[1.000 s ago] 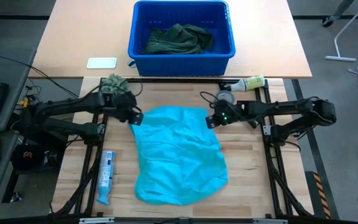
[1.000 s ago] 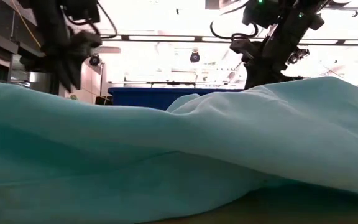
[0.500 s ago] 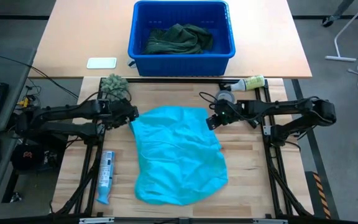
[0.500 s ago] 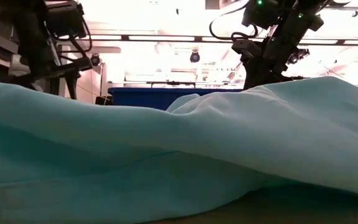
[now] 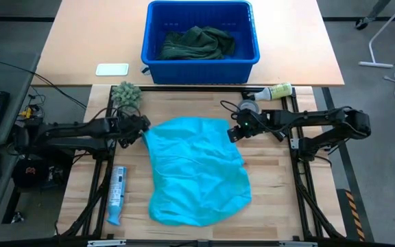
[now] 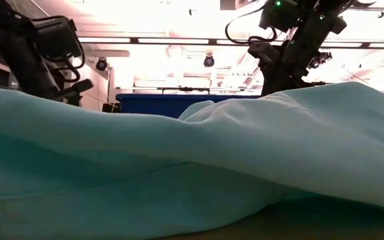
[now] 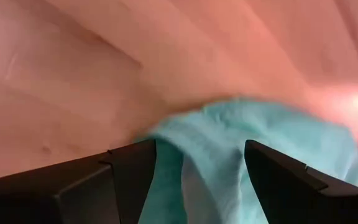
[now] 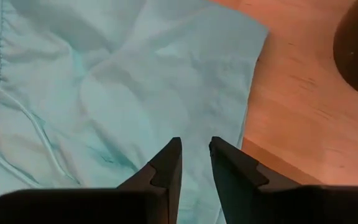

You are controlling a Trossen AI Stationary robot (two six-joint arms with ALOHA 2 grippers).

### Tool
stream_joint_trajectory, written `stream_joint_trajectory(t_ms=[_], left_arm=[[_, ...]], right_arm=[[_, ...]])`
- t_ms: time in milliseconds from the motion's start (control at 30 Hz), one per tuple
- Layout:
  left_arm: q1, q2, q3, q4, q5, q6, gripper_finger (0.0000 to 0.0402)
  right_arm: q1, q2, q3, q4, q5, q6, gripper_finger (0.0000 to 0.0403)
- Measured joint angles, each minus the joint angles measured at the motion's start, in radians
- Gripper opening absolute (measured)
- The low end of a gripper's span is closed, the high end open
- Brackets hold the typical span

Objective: Fold laundry
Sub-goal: Fold the light blue shorts

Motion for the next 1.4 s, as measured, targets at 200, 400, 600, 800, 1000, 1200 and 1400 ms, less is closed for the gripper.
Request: stream_joint_trajectory(t_ms=[200, 400, 600, 800, 1000, 1200, 1400], left_arm=[[0.001, 0.001, -0.056, 0.148, -0.058, -0.049, 0.0227], [0.001, 0.001, -0.08, 0.223, -0.061, -0.075, 0.0227], [0.001, 0.001, -0.08, 0.232, -0.11, -0.075, 0.0225], [0.001, 0.001, -0.08, 0.2, -0.107, -0.034, 0.0135], [0.001, 0.001, -0.08, 0.236, -0.062, 0.066, 0.0015], [0.001, 0.001, -0.08, 0.239, -0.04, 0.117, 0.0004], [0.001, 0.001, -0.08, 0.241, -0.036, 0.125, 0.0001]], right_arm=[[0.0, 0.0, 0.0, 0.0, 0.0, 0.035, 0.0071], [0.0, 0.0, 0.0, 0.005, 0.0, 0.057, 0.0071], [0.0, 0.0, 0.0, 0.017, -0.001, 0.097, 0.0071], [-0.005, 0.0, 0.0, 0.015, 0.058, 0.135, 0.0071], [-0.152, 0.012, 0.0, 0.112, 0.089, 0.135, 0.0071], [-0.281, 0.105, 0.0, 0.211, -0.138, 0.013, 0.0072], [-0.283, 0.22, 0.0, 0.288, -0.267, -0.017, 0.0072]])
